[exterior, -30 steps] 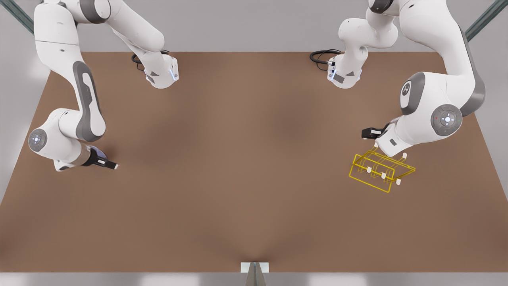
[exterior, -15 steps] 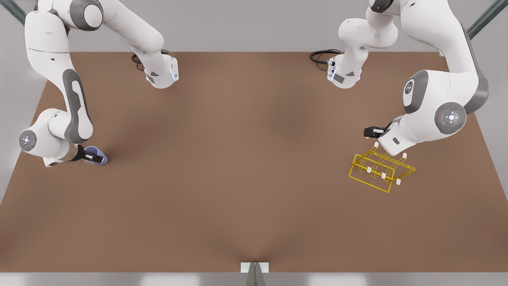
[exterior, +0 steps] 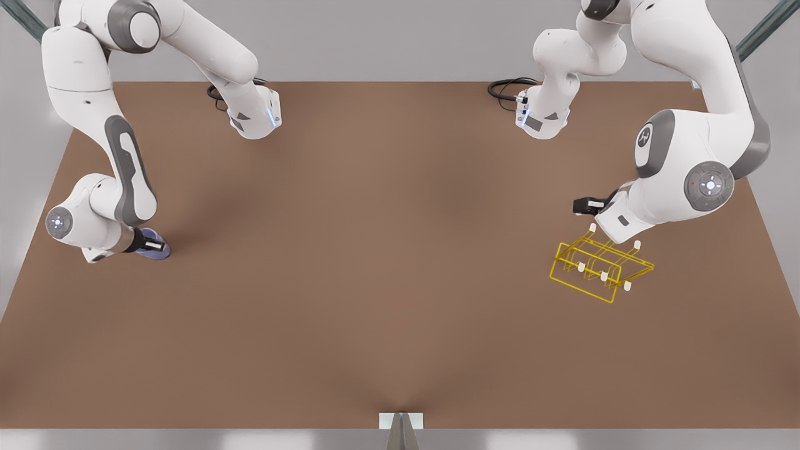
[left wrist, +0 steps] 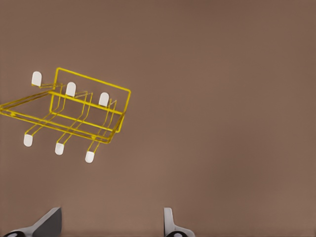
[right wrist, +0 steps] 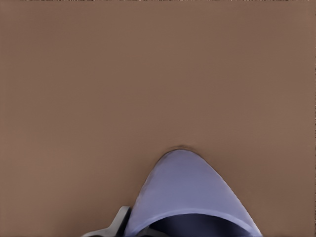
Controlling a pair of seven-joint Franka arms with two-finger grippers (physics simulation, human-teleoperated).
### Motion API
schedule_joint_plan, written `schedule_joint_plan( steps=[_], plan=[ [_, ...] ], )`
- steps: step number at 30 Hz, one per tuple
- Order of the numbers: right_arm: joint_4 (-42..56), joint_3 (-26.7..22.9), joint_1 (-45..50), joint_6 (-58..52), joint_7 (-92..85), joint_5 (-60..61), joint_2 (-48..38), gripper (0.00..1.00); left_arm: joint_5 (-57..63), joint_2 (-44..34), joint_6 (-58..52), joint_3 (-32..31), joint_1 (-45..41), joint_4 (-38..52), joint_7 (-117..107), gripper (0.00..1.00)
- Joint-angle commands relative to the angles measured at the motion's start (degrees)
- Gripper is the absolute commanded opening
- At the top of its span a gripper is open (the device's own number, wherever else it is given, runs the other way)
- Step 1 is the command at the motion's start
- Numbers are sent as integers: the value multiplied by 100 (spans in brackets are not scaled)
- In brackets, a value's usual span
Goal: Place the cup on the cup holder
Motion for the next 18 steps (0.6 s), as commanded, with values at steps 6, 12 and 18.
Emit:
schedule_joint_plan(
  steps=[6,12,18],
  plan=[
    [2,35,54,-255,-156,-68,-327,21,4,26,10,1,4,10,7,100],
    [511,966,107,-581,-139,914,-249,21,4,43,28,36,4,10,7,100],
    [1144,1230,2198,-441,1443,4325,-90,21,4,26,-8,36,4,19,7,100]
  ],
)
